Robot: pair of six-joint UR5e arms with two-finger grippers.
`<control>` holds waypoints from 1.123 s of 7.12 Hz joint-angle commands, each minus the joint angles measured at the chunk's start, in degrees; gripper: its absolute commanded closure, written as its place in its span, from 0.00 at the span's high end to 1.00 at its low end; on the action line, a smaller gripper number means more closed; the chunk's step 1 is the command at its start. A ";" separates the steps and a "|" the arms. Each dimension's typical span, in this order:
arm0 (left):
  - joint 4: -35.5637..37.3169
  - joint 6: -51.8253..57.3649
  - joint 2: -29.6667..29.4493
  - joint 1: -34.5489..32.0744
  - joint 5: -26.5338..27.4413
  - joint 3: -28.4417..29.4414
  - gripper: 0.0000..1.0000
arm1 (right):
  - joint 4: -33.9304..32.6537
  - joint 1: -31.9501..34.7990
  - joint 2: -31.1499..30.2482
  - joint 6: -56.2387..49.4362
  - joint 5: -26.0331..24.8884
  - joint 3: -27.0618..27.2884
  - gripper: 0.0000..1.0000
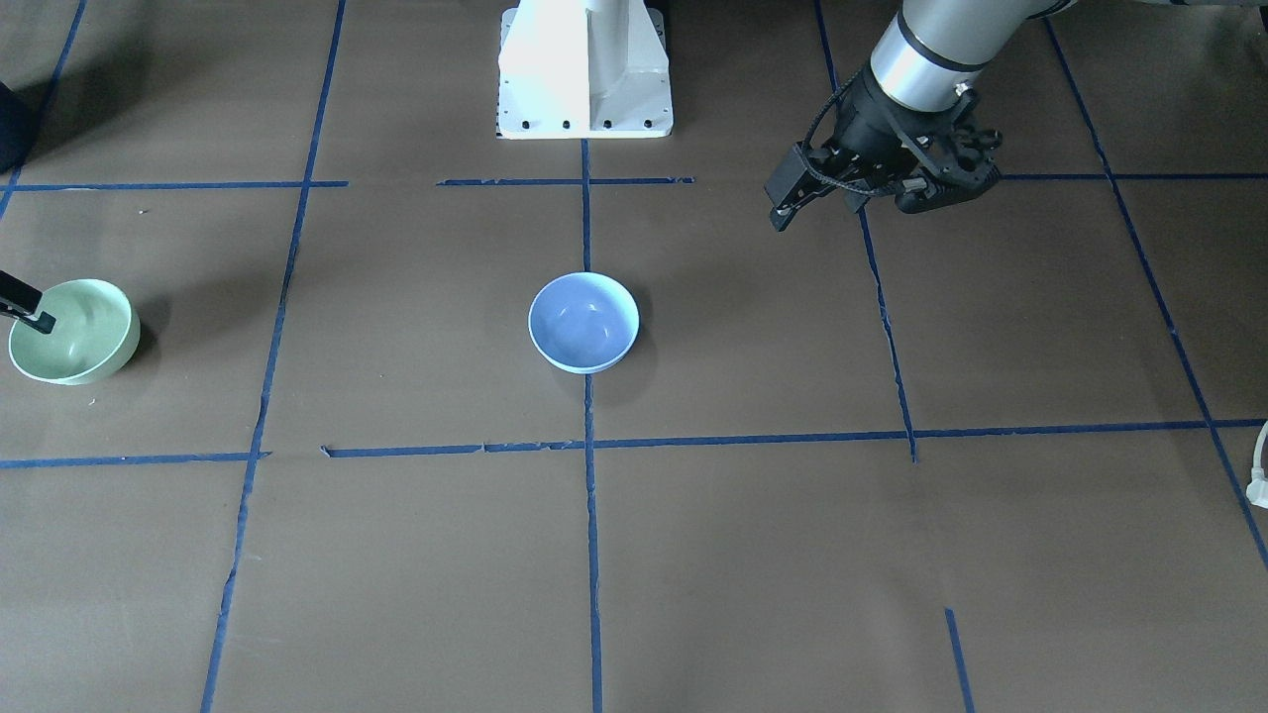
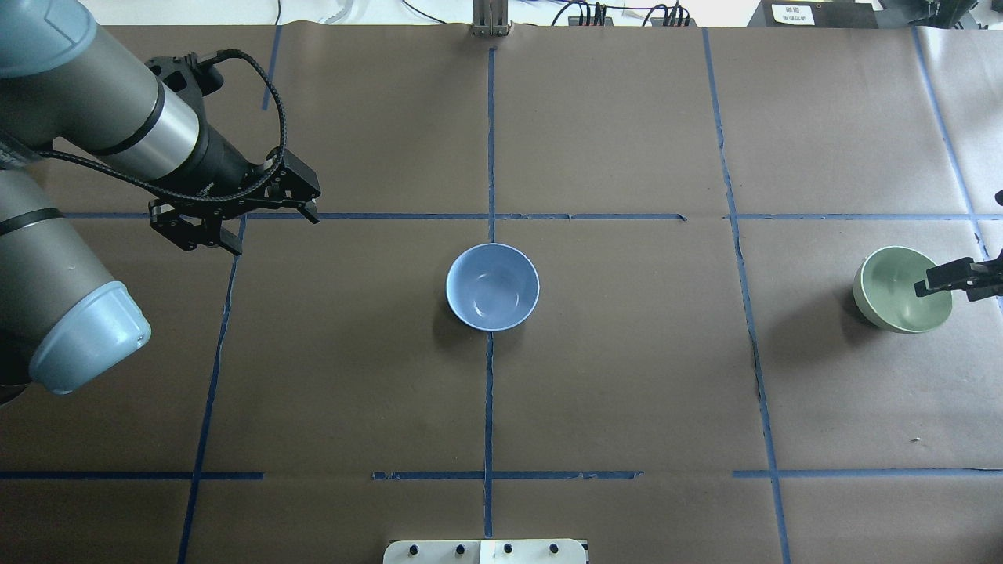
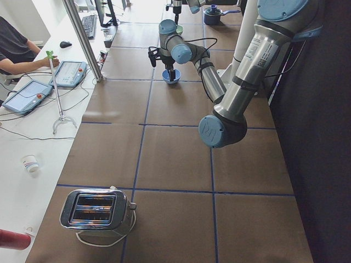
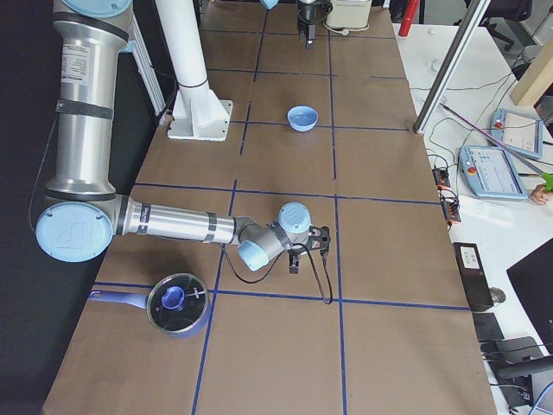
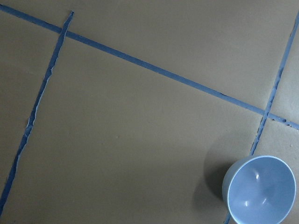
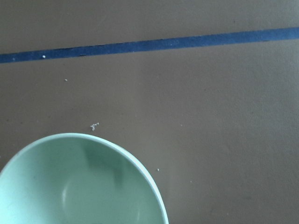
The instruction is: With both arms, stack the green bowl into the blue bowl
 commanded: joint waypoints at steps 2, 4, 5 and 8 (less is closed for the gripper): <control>-0.17 0.03 1.41 -0.06 0.04 0.09 1.00 | 0.90 -0.31 1.63 3.47 0.26 -0.58 0.01; -0.43 1.51 2.99 -0.15 0.57 0.00 1.00 | 1.87 -0.23 1.63 3.65 0.52 -0.05 0.00; -0.52 4.84 4.83 -0.41 0.57 -0.17 1.00 | 1.87 -0.14 1.45 3.65 0.78 1.43 0.00; -0.52 17.98 13.94 -5.14 0.57 -3.32 1.00 | 1.87 -0.31 4.86 16.51 1.75 9.59 0.00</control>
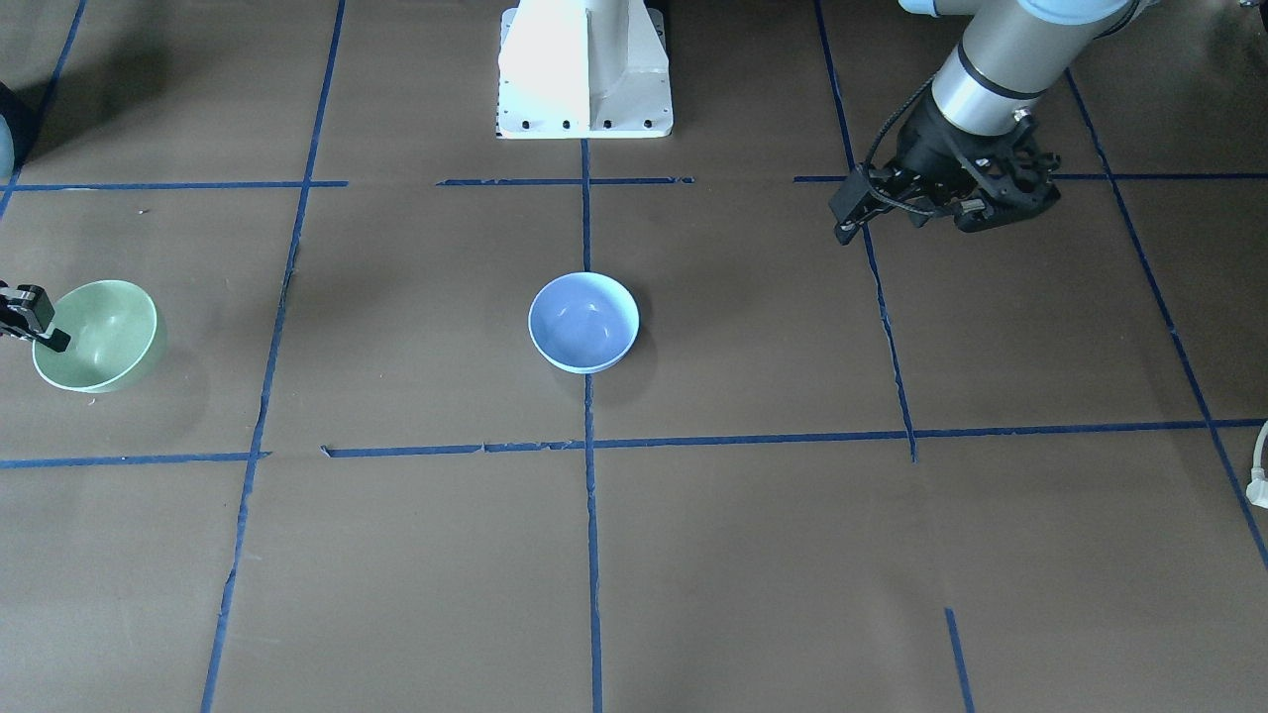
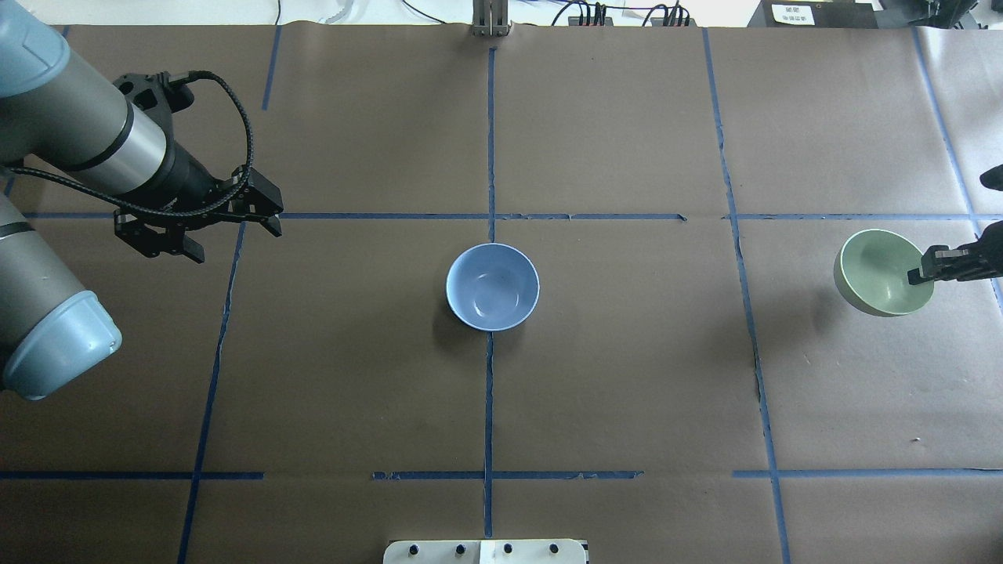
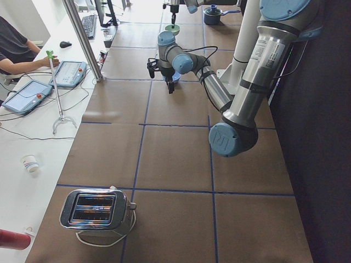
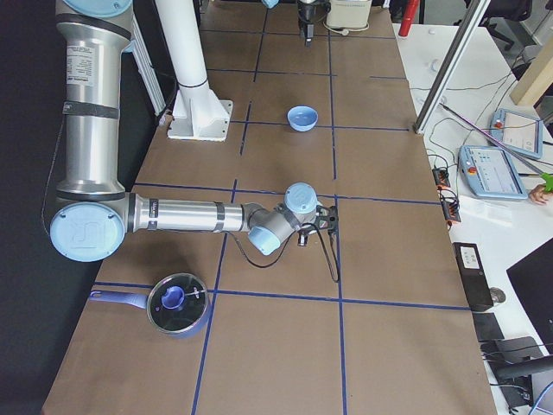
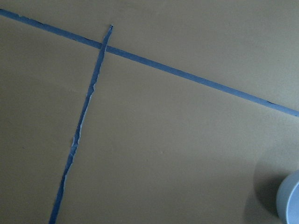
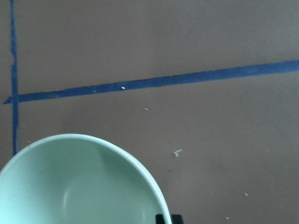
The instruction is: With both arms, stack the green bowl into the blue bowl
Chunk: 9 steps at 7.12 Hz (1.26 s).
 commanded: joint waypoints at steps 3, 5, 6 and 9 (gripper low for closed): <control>-0.09 32.84 15.13 -10.36 -0.09 -1.35 1.00 | 0.01 -9.01 14.97 24.72 -2.06 8.38 0.00; -0.18 39.15 15.86 -13.37 -0.26 0.92 1.00 | -0.17 -19.98 22.37 30.65 -14.14 8.22 0.00; -0.27 38.90 15.86 -13.38 -0.26 1.89 1.00 | -0.87 -25.35 25.45 32.06 -19.52 7.69 0.00; -0.53 38.90 15.86 -13.55 -0.44 3.84 1.00 | -1.05 -34.61 26.89 34.36 -30.62 6.90 0.01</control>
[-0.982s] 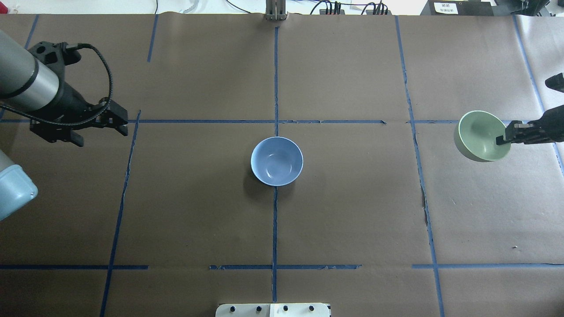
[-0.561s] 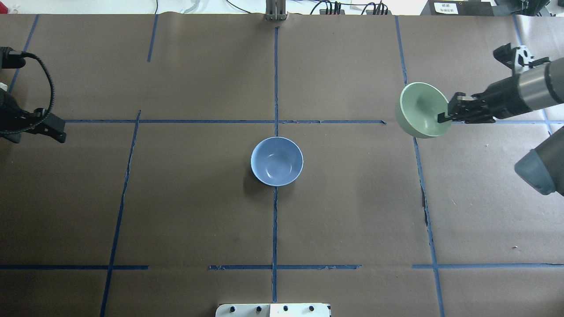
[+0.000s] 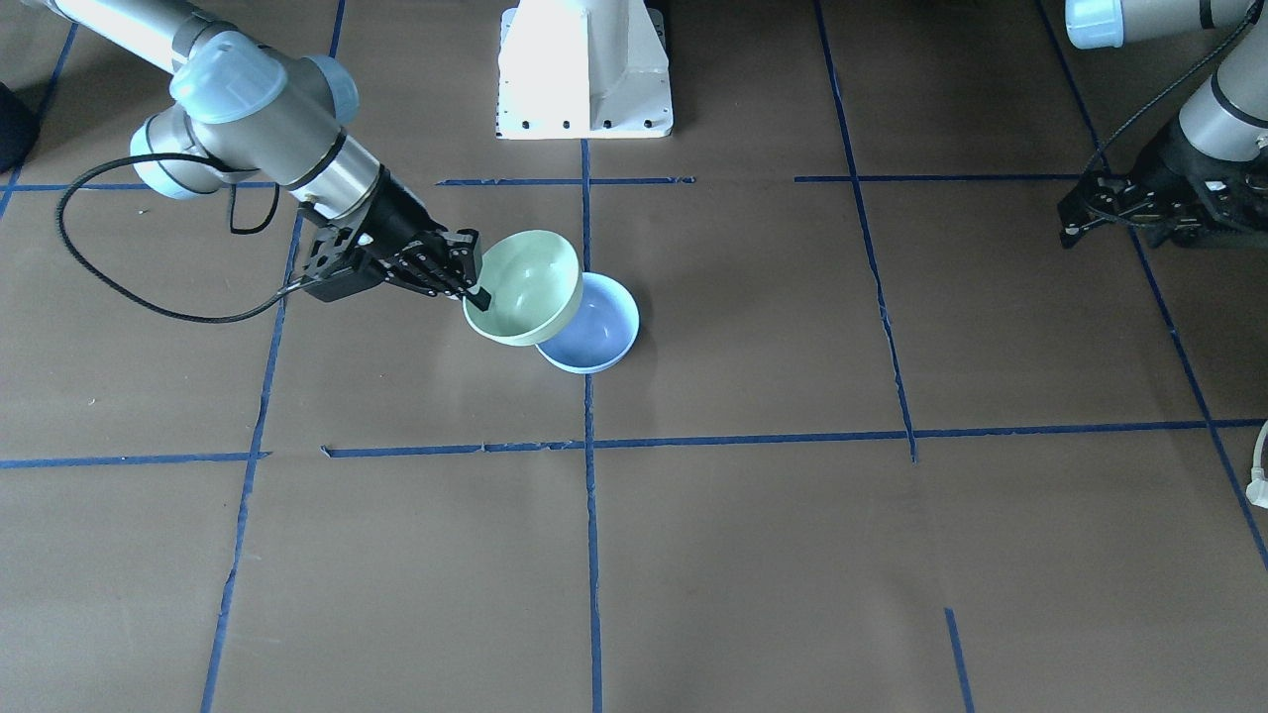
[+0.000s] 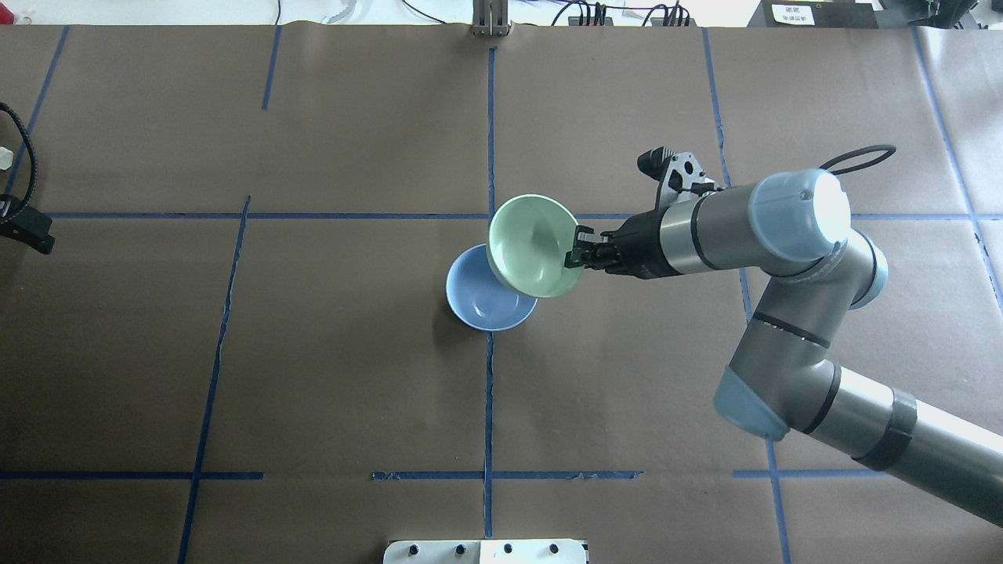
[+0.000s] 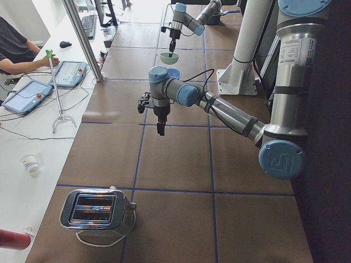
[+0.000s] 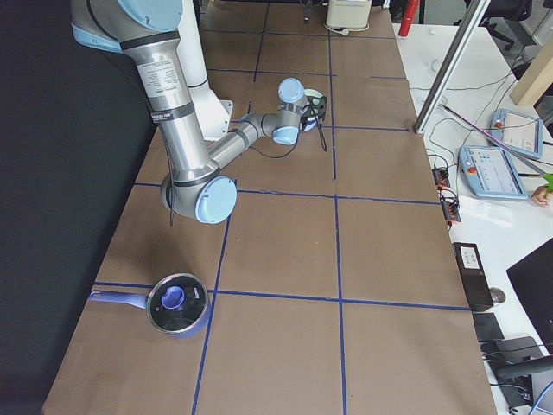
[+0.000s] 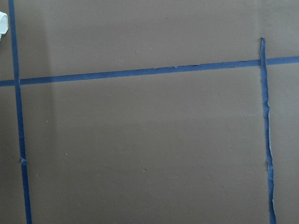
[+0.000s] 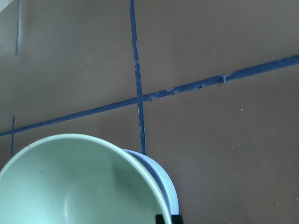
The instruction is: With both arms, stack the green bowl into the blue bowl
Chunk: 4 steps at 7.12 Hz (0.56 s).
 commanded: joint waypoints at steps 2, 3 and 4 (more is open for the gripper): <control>-0.05 0.04 0.05 -0.10 -0.13 0.76 1.00 | -0.19 -3.52 6.83 0.36 -5.58 -7.63 0.02; -0.05 0.04 0.05 -0.18 -0.04 0.85 1.00 | -0.19 -3.43 7.03 0.36 -5.76 -7.66 0.02; -0.05 0.04 0.05 -0.19 -0.04 0.94 1.00 | -0.10 -3.43 7.03 0.36 -5.59 -7.23 0.22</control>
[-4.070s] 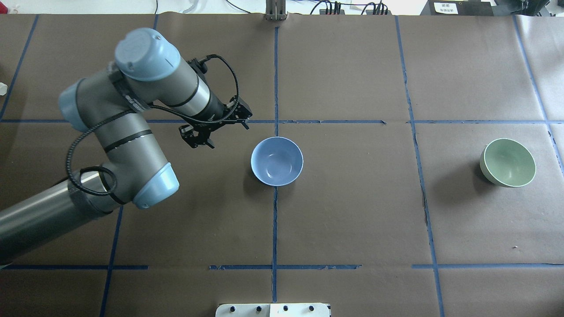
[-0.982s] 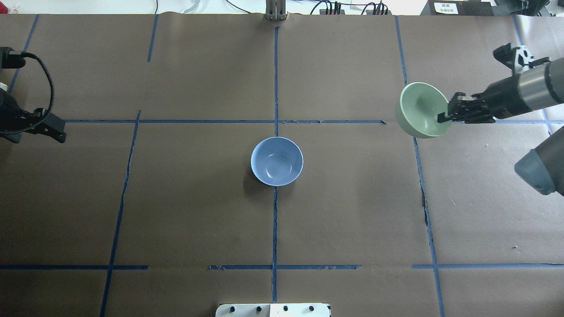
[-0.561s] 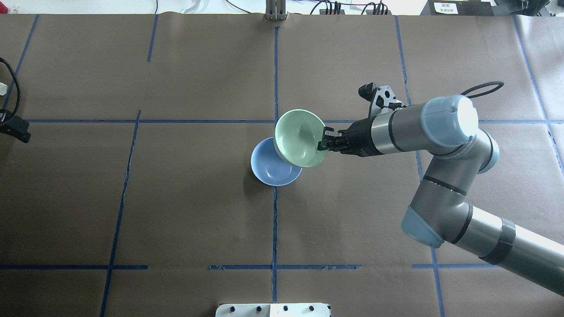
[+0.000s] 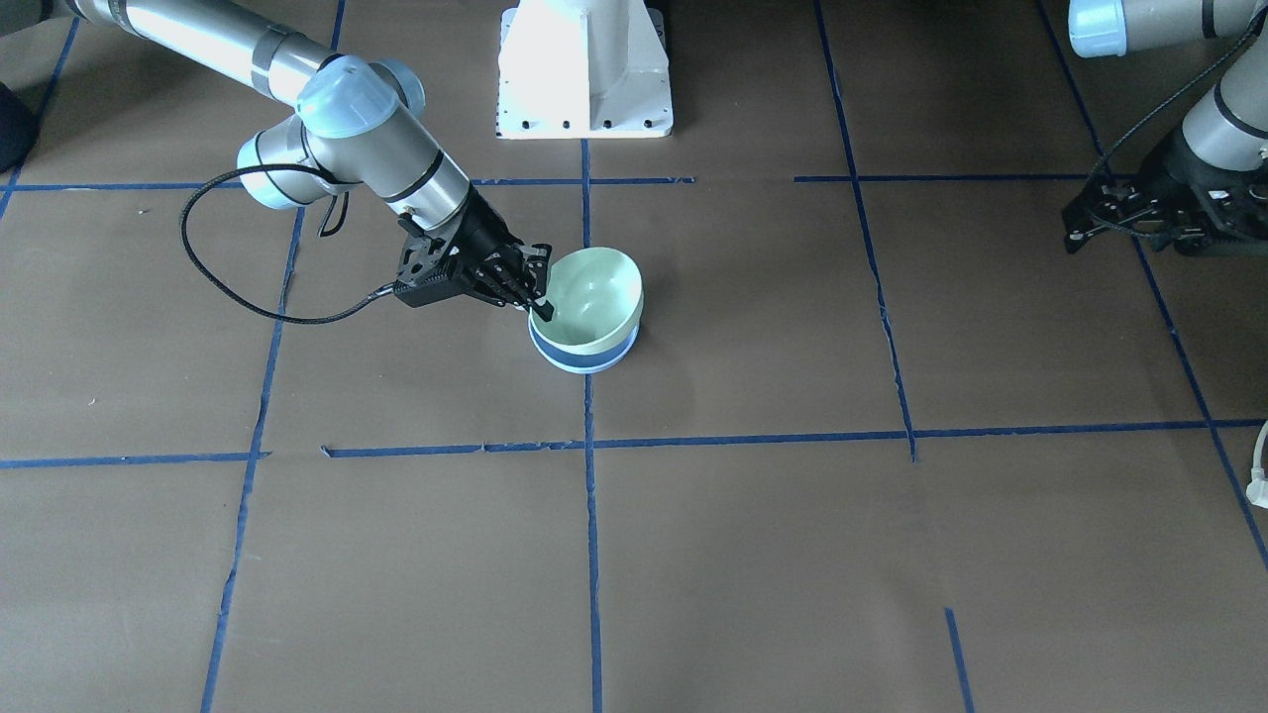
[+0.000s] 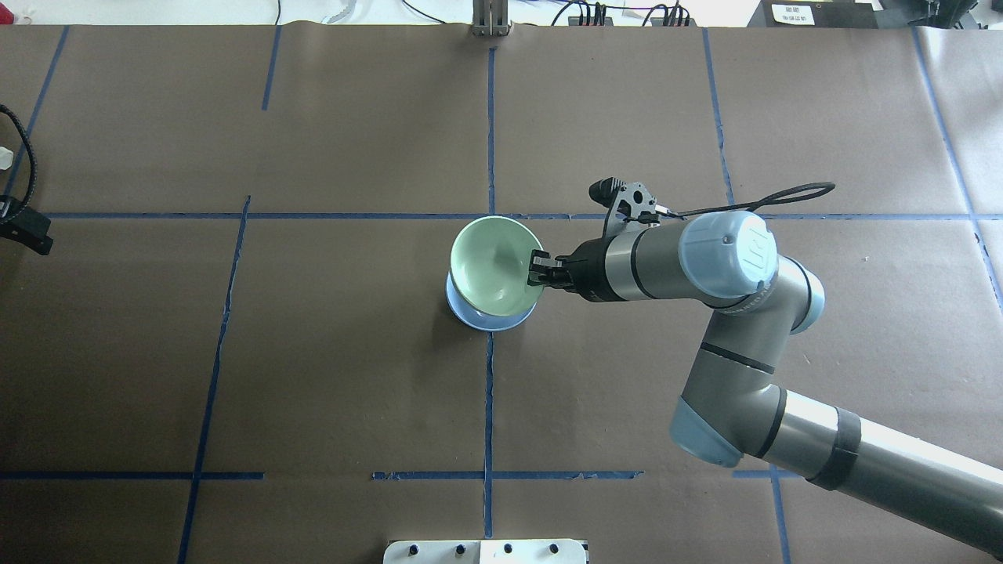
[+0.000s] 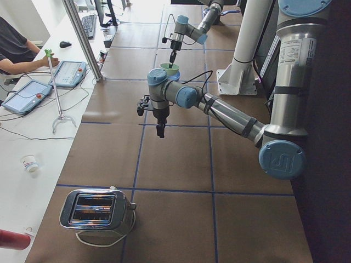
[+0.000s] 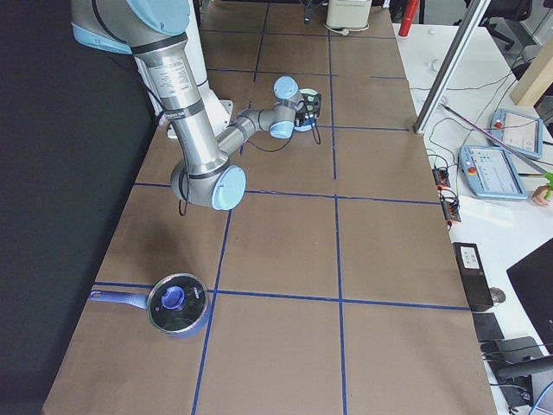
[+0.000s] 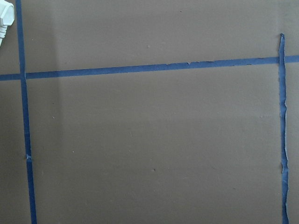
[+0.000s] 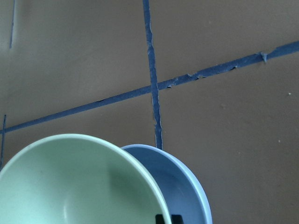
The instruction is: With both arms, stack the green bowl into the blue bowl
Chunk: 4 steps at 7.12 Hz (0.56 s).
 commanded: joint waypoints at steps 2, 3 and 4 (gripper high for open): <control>0.00 0.00 0.00 -0.12 0.02 0.38 1.00 | -0.02 0.49 -0.14 0.00 -0.09 1.57 1.00; 0.00 0.00 0.00 -0.12 0.02 0.38 1.00 | -0.20 1.19 -1.11 0.00 0.09 3.06 1.00; 0.00 0.00 0.00 -0.12 -0.06 0.38 1.00 | -5.42 1.98 -1.38 -0.09 0.35 5.51 1.00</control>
